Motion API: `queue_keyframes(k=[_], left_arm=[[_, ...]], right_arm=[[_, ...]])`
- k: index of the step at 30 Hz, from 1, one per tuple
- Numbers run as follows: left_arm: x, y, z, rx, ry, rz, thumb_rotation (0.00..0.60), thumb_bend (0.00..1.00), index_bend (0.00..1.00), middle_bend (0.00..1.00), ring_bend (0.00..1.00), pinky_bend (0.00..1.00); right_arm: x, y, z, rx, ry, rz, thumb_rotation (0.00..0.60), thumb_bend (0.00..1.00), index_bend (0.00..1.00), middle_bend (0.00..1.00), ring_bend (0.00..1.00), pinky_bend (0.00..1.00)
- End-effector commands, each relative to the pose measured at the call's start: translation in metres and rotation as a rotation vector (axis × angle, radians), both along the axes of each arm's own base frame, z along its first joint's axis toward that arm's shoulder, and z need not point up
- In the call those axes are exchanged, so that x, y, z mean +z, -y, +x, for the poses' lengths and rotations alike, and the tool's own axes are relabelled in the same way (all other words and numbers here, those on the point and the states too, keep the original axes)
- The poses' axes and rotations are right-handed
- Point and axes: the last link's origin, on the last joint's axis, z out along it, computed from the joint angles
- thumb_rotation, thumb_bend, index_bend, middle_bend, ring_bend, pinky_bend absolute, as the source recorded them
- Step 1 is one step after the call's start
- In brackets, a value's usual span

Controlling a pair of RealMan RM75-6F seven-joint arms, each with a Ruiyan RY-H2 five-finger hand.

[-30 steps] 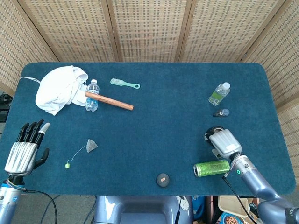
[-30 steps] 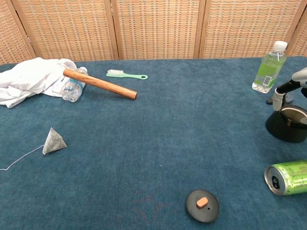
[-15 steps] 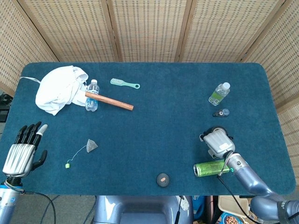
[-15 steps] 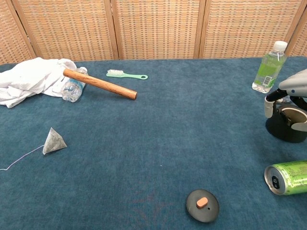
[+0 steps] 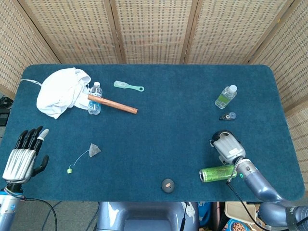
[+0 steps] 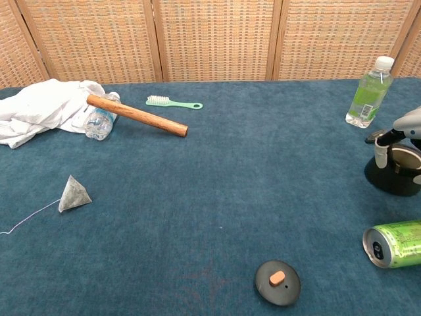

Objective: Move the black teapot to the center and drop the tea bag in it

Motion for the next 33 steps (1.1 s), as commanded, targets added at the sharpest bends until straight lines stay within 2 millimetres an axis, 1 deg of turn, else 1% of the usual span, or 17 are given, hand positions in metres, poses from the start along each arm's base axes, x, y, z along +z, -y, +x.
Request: queue_keyframes(k=[1, 10, 13, 16, 24, 28, 30, 33], left_arm=[[0.0, 0.0, 0.001, -0.002, 0.001, 0.001, 0.6, 0.47, 0.0, 0.0, 0.0, 0.0], [-0.001, -0.001, 0.004, -0.011, -0.003, 0.001, 0.6, 0.47, 0.0, 0.0, 0.0, 0.0], [-0.002, -0.002, 0.005, -0.014, -0.004, 0.001, 0.6, 0.47, 0.0, 0.0, 0.0, 0.0], [-0.002, -0.002, 0.007, -0.017, -0.005, 0.0, 0.6, 0.47, 0.0, 0.0, 0.0, 0.0], [-0.002, -0.002, 0.009, -0.025, 0.001, -0.001, 0.6, 0.47, 0.0, 0.0, 0.0, 0.0], [-0.002, -0.002, 0.009, -0.025, 0.001, -0.001, 0.6, 0.47, 0.0, 0.0, 0.0, 0.0], [-0.001, -0.001, 0.008, -0.023, 0.0, 0.0, 0.6, 0.47, 0.0, 0.0, 0.0, 0.0], [-0.001, -0.001, 0.008, -0.022, 0.0, 0.002, 0.6, 0.47, 0.0, 0.0, 0.0, 0.0]], right_arm=[[0.001, -0.001, -0.005, -0.013, -0.008, -0.004, 0.6, 0.55, 0.36, 0.4, 0.7, 0.83], [0.006, -0.005, -0.016, -0.034, -0.035, -0.019, 0.6, 0.55, 0.37, 0.4, 0.7, 0.83], [0.01, -0.007, -0.024, -0.051, -0.05, -0.03, 0.6, 0.55, 0.37, 0.4, 0.7, 0.83], [0.014, -0.01, -0.027, -0.061, -0.052, -0.037, 0.6, 0.55, 0.37, 0.4, 0.7, 0.83], [0.026, -0.015, -0.022, -0.047, -0.032, -0.064, 0.6, 0.55, 0.37, 0.39, 0.7, 0.83], [0.033, -0.016, -0.023, -0.047, -0.038, -0.077, 0.6, 0.55, 0.37, 0.38, 0.7, 0.83], [0.036, -0.017, -0.03, -0.067, -0.059, -0.078, 0.6, 0.55, 0.37, 0.38, 0.7, 0.83], [0.037, -0.017, -0.036, -0.078, -0.076, -0.079, 0.6, 0.55, 0.37, 0.38, 0.7, 0.83]])
